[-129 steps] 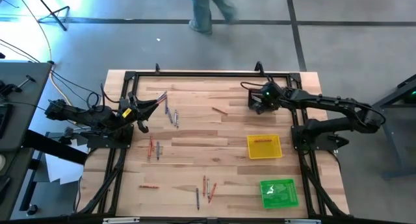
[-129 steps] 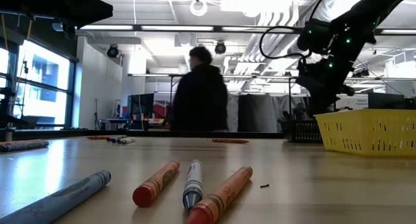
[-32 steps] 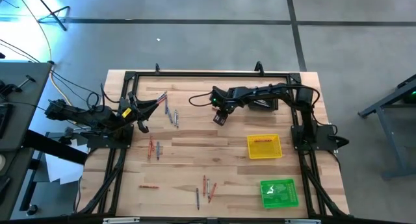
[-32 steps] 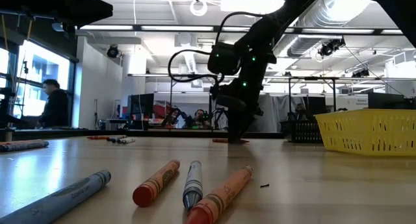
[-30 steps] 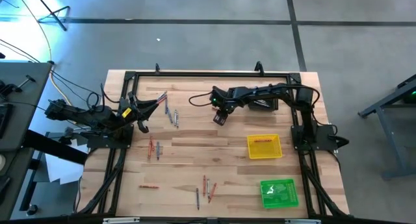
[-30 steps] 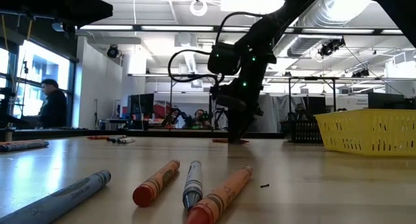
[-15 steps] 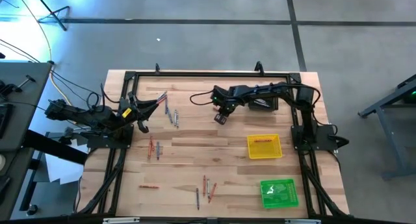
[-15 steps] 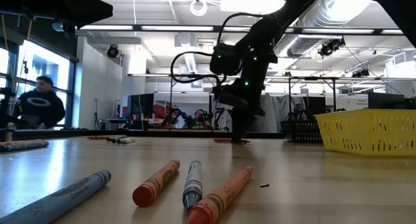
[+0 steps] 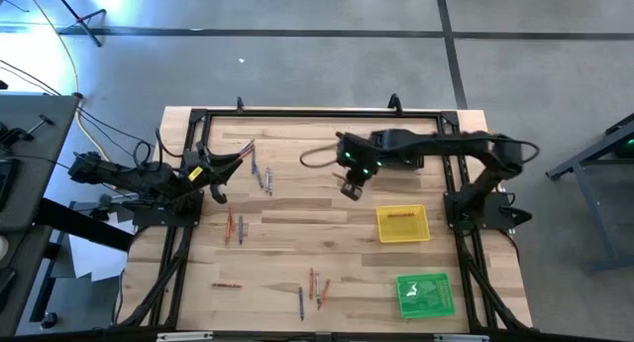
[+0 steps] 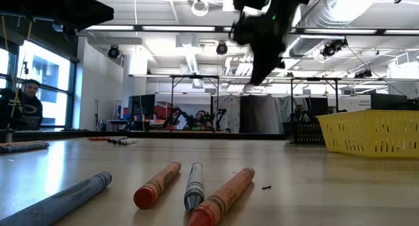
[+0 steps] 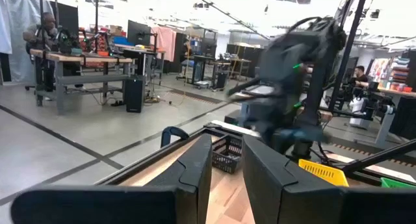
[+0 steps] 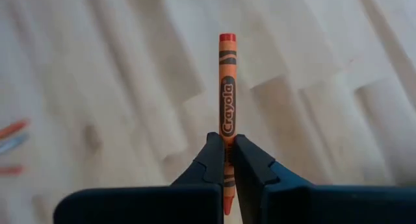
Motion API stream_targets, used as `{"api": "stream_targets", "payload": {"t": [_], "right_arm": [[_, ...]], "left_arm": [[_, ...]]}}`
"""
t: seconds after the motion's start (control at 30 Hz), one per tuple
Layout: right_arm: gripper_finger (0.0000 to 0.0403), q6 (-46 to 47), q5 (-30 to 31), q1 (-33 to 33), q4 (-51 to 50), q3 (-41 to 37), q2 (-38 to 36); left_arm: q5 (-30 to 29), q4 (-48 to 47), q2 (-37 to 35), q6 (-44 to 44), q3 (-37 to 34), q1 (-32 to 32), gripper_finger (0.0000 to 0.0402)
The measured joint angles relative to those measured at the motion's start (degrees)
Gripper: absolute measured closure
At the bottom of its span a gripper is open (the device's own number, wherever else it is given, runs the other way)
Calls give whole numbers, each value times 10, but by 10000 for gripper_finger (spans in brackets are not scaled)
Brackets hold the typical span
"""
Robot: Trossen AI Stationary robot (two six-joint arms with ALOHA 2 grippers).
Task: Sort crayons
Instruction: Put the orange crayon into the yellow basket
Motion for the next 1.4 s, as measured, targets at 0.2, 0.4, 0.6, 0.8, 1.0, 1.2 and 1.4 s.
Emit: {"api": "stream_targets", "payload": {"t": [0.2, 0.4, 0.6, 0.8, 1.0, 1.2, 1.4], "right_arm": [[401, 82, 75, 117, -73, 0, -86], [402, 210, 208, 235, -178, 0, -131], [402, 337, 234, 300, -270, -8, -136], [402, 429, 174, 317, -250, -80, -140], [402, 453, 129, 320, -168, -155, -140], [402, 448, 129, 303, -106, -230, -140], [402, 453, 115, 288, -79, -298, -140]], "left_arm": [[-2, -12, 1, -29, 0, 0, 328], [-9, -15, 9, -38, 0, 0, 328], [-58, -8, 33, -52, 0, 1, 328], [-100, -8, 44, -49, 0, 1, 328], [-100, -7, 43, -41, 0, 1, 328], [-99, -8, 43, -32, 0, 1, 328], [-94, -7, 43, -32, 0, 0, 328]]}}
